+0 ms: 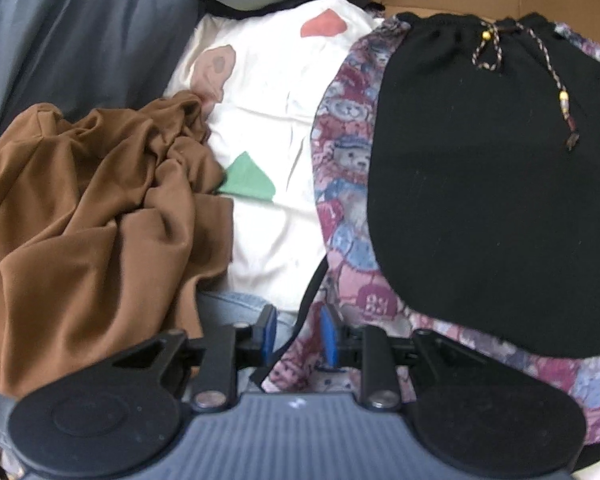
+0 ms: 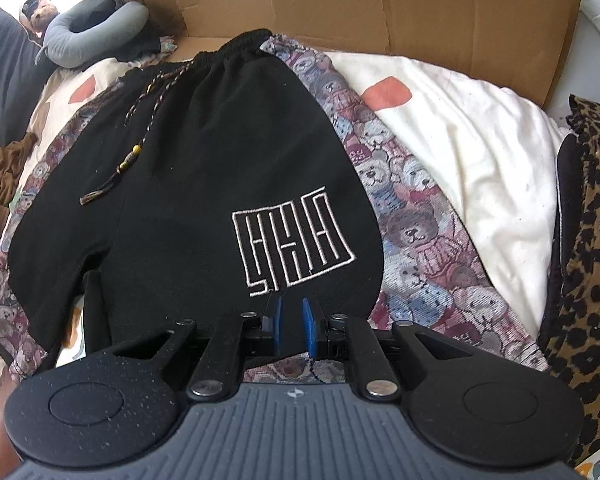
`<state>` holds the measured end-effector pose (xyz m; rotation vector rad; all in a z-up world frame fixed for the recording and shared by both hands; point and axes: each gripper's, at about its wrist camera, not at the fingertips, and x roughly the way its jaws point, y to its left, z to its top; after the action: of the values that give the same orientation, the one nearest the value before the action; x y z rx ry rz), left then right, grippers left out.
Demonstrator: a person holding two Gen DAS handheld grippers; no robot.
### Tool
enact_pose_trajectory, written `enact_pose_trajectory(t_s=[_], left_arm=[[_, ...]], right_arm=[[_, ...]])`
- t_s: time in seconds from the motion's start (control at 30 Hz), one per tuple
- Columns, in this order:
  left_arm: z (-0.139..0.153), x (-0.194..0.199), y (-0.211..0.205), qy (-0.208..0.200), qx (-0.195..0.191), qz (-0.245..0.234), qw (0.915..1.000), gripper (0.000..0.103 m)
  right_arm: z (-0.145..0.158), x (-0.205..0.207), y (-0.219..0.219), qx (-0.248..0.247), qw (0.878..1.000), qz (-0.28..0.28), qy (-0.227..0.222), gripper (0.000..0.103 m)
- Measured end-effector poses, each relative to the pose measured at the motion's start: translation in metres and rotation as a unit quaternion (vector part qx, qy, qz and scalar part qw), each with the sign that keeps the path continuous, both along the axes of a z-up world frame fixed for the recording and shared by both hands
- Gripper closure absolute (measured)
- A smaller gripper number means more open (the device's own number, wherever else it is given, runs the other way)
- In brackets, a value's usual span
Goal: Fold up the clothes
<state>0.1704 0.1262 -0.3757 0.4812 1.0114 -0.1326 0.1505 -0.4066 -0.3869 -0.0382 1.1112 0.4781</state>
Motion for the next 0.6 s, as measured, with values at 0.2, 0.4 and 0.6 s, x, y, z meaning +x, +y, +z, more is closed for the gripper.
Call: enact_pose_trajectory(t_s=[0.2,0.4,0.6], left_arm=[[-0.013,-0.006,0.002,0.004,0.023,-0.007,0.9997,0.076],[-0.023,-0.005,0.01,0.006,0.041,-0.011,0.9991,0.073],[-0.031,-0.009,0.017,0.02,0.04,-0.02,0.9988,0.092]], right_arm=[[-0.003,-0.002,0.002,-0.002,1.0,0.007,0.006,0.086],[-0.008,-0.006,0.004,-0.004,1.0,0.014,0.014,0.086],[-0.007,-0.009,0.009,0.004,1.0,0.023,0.018,0.086]])
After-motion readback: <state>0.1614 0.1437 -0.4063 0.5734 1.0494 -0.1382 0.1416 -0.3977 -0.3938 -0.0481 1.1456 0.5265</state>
